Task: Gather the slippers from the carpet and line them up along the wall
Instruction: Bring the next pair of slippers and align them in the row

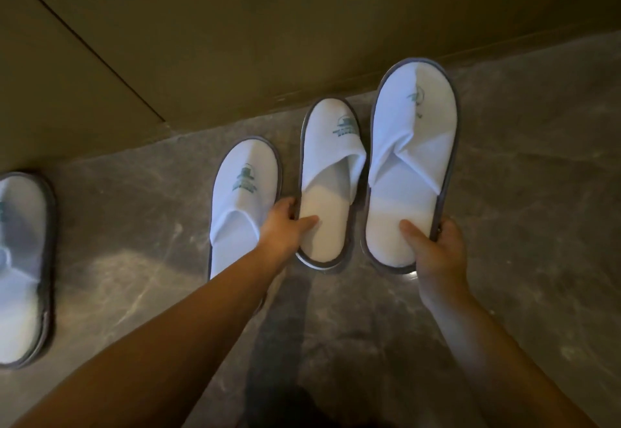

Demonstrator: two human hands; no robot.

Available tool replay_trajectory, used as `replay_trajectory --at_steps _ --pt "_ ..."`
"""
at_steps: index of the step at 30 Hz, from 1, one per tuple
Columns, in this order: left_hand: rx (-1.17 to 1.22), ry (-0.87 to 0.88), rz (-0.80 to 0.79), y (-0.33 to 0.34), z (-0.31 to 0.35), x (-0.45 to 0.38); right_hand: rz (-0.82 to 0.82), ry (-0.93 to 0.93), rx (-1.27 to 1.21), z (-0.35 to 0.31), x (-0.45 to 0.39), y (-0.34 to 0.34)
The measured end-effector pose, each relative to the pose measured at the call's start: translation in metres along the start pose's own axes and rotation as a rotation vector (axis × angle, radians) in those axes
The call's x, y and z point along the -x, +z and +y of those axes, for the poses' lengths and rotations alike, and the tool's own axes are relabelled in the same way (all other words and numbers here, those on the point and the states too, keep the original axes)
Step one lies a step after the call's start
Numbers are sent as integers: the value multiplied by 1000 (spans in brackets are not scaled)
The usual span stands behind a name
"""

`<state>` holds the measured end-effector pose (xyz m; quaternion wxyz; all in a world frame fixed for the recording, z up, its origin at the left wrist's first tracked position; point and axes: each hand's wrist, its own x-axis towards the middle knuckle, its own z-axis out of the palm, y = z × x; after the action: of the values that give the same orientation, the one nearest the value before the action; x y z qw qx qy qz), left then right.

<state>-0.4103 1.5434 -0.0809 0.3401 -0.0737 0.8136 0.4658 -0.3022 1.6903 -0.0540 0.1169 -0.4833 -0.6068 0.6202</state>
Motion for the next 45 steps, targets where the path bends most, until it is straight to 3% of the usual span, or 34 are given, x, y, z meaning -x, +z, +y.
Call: replay_trajectory --at_steps 5,11,14,24,34,38,42,45 --pt "-102 91 -34 -26 10 19 -101 4 -8 -7 19 12" --pt "79 50 -53 -90 9 52 -304 -10 -8 -20 52 65" --pt "173 22 -100 -122 -9 68 -465 12 -6 -20 80 101" --pt "219 17 29 -241 -95 103 -764 164 310 -1 151 211" --pt "-225 19 404 -304 -199 77 -558 39 623 58 168 282" --pt "-383 -16 436 -313 -219 62 -461 -4 741 82 164 287" --pt "-472 -67 432 -315 -238 54 -308 -228 1063 93 171 289" --pt "-483 -110 408 -316 -248 52 -335 -363 1179 101 182 293"
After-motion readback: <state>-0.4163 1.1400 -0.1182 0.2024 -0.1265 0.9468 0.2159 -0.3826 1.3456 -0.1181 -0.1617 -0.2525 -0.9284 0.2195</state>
